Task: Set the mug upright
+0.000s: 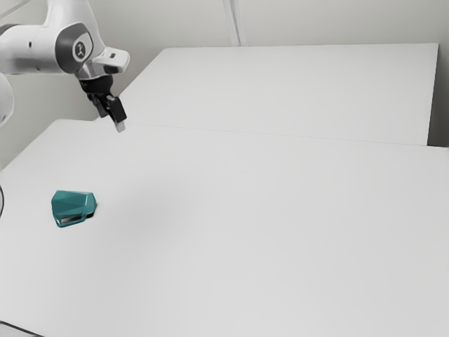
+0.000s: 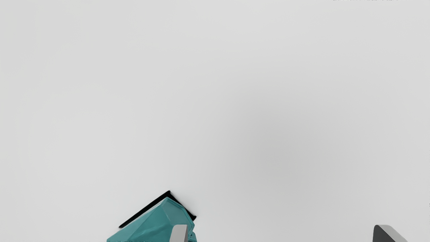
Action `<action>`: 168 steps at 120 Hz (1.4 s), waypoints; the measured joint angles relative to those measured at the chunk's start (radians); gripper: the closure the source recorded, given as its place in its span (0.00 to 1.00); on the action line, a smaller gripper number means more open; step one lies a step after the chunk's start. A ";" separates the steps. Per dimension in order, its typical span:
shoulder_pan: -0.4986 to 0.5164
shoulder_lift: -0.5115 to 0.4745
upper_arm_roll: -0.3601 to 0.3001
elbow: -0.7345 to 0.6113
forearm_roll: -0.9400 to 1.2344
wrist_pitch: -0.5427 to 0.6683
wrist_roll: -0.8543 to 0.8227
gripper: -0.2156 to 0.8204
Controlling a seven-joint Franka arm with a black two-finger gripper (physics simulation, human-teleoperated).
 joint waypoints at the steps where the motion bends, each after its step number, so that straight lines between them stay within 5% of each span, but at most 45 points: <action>1: 0.001 0.000 0.000 -0.001 -0.001 0.001 -0.003 0.21; 45: 0.119 -0.012 0.154 -0.152 -0.236 0.047 -0.026 0.21; 116: 0.457 0.155 0.138 -0.200 -0.512 0.092 0.179 0.21; 168: 0.562 0.273 0.101 -0.143 -0.629 0.049 0.336 0.21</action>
